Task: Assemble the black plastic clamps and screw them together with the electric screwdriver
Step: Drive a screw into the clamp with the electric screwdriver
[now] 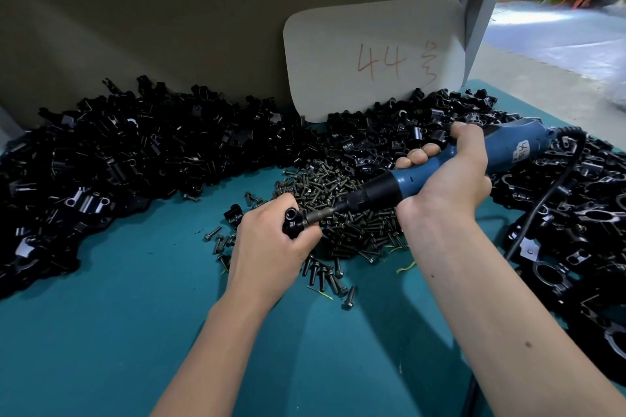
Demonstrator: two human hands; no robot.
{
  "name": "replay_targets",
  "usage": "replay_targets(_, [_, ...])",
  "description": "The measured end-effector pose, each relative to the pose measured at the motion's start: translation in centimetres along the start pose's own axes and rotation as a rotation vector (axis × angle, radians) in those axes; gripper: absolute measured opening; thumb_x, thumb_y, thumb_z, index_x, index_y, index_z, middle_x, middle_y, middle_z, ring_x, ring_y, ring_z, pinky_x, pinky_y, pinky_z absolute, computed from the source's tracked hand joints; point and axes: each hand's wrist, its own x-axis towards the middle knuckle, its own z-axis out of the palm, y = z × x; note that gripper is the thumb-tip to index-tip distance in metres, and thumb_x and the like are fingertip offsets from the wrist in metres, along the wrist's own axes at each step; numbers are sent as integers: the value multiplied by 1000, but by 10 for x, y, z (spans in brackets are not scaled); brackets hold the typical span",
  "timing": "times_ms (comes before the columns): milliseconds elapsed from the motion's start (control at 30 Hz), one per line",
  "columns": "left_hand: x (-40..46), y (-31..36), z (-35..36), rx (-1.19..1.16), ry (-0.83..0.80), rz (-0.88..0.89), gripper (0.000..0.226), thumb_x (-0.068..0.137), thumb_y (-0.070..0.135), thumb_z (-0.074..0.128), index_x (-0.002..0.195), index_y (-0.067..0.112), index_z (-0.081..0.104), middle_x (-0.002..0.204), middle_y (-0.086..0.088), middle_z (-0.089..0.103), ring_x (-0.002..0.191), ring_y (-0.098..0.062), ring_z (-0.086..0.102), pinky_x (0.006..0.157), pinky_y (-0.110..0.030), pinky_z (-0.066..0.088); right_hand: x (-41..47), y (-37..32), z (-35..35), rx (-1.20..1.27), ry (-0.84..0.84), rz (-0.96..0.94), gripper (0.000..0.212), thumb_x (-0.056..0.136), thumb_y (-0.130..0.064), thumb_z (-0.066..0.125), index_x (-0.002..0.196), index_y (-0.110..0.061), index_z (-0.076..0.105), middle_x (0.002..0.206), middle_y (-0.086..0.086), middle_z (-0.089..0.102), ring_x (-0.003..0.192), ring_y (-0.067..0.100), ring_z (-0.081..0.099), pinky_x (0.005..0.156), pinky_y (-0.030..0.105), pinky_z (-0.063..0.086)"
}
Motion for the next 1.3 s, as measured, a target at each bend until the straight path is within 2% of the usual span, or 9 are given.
replay_targets(233, [1, 1, -1, 40, 26, 49, 34, 71, 47, 55, 69, 18, 37, 61, 2, 46, 56, -26, 44, 50, -45, 37, 1, 1, -1, 4, 6, -9, 29, 86, -14, 71, 102, -14, 47, 61, 2, 49, 47, 17, 45, 50, 29, 41])
replay_targets(500, [0, -1, 0, 75, 23, 106, 30, 76, 47, 55, 71, 26, 34, 66, 7, 44, 58, -17, 41, 51, -33, 30, 3, 2, -1, 2, 22, -29, 31, 85, -15, 72, 103, -14, 47, 60, 1, 50, 46, 18, 45, 50, 29, 41])
replay_targets(633, [0, -4, 1, 84, 18, 112, 31, 82, 39, 65, 74, 24, 39, 70, 8, 47, 59, -16, 44, 52, -32, 32, 4, 2, -2, 7, 20, -37, 33, 84, -15, 72, 103, -14, 46, 61, 2, 50, 45, 18, 44, 50, 29, 41])
replay_targets(833, [-1, -3, 3, 121, 30, 88, 36, 90, 36, 71, 79, 27, 39, 75, 11, 45, 64, -11, 40, 53, -30, 28, 4, 1, -1, 2, 23, -55, 30, 84, -13, 71, 102, -12, 48, 62, 2, 49, 46, 18, 44, 50, 30, 42])
replay_targets(1000, [-2, 0, 3, 170, -4, 132, 37, 91, 49, 63, 81, 23, 39, 79, 9, 44, 69, -9, 41, 56, -27, 31, 5, 3, -3, -10, 34, -76, 29, 83, -9, 67, 104, -11, 46, 62, 3, 49, 47, 19, 44, 51, 31, 41])
replay_targets(1133, [0, 1, 6, 116, -15, 87, 42, 90, 56, 60, 81, 19, 42, 81, 6, 47, 70, -12, 43, 57, -29, 35, 5, 3, -4, -9, 33, -73, 30, 84, -10, 68, 105, -11, 46, 60, 2, 49, 46, 18, 44, 50, 30, 41])
replay_targets(1300, [-1, 0, 5, 95, -11, 44, 36, 93, 38, 71, 83, 17, 43, 82, 4, 47, 68, -18, 43, 59, -37, 39, 9, -2, -5, -8, 42, -68, 30, 84, -12, 69, 102, -11, 45, 59, 2, 49, 45, 18, 44, 50, 29, 42])
